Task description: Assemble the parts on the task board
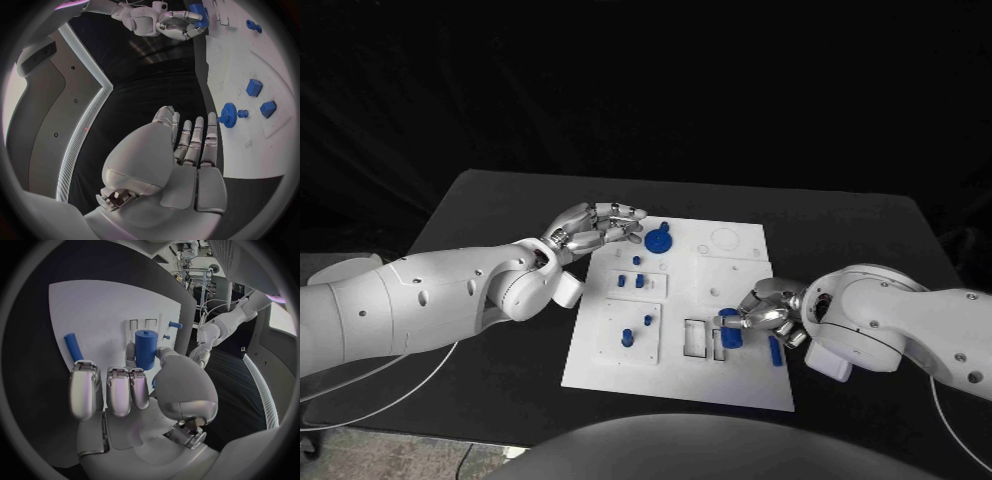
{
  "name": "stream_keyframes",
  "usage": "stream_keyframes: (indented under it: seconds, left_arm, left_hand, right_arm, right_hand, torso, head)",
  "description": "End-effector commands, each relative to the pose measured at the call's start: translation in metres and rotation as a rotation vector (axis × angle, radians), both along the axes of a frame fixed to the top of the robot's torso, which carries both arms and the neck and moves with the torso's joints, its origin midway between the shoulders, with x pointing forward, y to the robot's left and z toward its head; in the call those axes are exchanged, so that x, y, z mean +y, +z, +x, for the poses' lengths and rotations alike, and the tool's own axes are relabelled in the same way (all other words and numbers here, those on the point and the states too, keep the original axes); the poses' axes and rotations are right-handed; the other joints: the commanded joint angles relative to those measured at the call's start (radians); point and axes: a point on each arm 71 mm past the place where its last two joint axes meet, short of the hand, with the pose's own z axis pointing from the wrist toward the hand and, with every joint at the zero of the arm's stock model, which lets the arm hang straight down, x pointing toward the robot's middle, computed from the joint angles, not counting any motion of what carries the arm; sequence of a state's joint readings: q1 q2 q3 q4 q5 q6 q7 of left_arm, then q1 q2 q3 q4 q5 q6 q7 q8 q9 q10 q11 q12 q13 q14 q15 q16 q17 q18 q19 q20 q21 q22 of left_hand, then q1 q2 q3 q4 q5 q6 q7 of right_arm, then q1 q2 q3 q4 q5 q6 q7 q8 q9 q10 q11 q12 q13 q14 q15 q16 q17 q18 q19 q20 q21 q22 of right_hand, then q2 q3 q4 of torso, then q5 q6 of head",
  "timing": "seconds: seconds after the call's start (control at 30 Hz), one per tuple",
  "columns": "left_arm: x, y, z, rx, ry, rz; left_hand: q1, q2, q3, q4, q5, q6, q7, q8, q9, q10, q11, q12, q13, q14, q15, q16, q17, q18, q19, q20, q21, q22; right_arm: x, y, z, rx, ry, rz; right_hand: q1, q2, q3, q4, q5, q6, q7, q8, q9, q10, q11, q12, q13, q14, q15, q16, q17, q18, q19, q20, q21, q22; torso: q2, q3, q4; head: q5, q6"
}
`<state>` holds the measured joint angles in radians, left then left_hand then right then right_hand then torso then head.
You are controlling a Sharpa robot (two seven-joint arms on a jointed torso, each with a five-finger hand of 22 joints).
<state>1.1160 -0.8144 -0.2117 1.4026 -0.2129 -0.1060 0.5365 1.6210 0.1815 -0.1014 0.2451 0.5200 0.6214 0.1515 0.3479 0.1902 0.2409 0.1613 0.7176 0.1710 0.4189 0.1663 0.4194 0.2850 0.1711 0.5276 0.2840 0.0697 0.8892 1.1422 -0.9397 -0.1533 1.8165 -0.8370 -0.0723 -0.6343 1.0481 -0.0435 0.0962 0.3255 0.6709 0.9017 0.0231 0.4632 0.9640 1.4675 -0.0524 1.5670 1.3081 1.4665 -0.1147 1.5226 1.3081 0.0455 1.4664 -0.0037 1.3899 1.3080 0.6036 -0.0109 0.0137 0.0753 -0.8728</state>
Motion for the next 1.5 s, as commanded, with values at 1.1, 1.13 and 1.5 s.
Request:
stream_keyframes:
  seconds: [1.1, 1.13, 1.5]
  left_arm:
    - [-0.002, 0.0, -0.001, 0.018, -0.03, -0.015]
    - [-0.002, 0.0, -0.001, 0.017, -0.03, -0.016]
    - [-0.002, 0.0, -0.002, 0.02, -0.032, -0.016]
  left_hand:
    - [0.004, 0.011, 0.01, -0.002, 0.007, -0.003, 0.007, -0.001, -0.002, -0.002, 0.01, -0.004, -0.002, -0.002, 0.008, 0.005, -0.002, -0.008, 0.004, 0.003, 0.001, -0.001]
    - [0.004, 0.011, 0.01, -0.003, 0.007, -0.003, 0.007, -0.001, -0.002, -0.002, 0.011, -0.004, -0.002, -0.002, 0.008, 0.006, -0.002, -0.008, 0.004, 0.003, 0.001, -0.001]
    - [0.005, 0.011, 0.011, -0.004, 0.007, -0.002, 0.008, 0.0, -0.002, -0.001, 0.012, -0.004, -0.003, -0.002, 0.009, 0.006, -0.002, -0.008, 0.005, 0.003, 0.002, -0.001]
  right_arm:
    - [0.025, -0.017, -0.006, 0.063, 0.066, 0.001]
    - [0.025, -0.017, -0.007, 0.066, 0.071, -0.001]
    - [0.026, -0.019, -0.005, 0.079, 0.089, -0.012]
  right_hand:
    - [-0.09, 0.021, 0.103, -0.115, -0.282, -0.031, 0.024, -0.035, -0.007, 0.103, 0.027, 0.004, 0.263, 0.084, 0.027, -0.006, 0.156, 0.002, 0.025, 0.025, -0.012, 0.199]
    - [-0.093, 0.022, 0.099, -0.113, -0.3, -0.033, 0.024, -0.036, -0.007, 0.103, 0.027, 0.004, 0.263, 0.086, 0.027, -0.003, 0.163, 0.001, 0.027, 0.026, -0.007, 0.201]
    - [-0.143, 0.032, 0.043, -0.08, -0.462, -0.052, 0.03, -0.036, 0.0, 0.103, 0.033, 0.004, 0.263, 0.087, 0.032, 0.001, 0.168, -0.001, 0.033, 0.031, 0.002, 0.204]
  torso:
    - [-0.001, 0.001, 0.0014]
    - [-0.001, 0.001, 0.0018]
    - [-0.002, 0.001, 0.0005]
  head:
    - [0.007, 0.0]
    - [0.008, 0.0]
    - [0.019, 0.0]
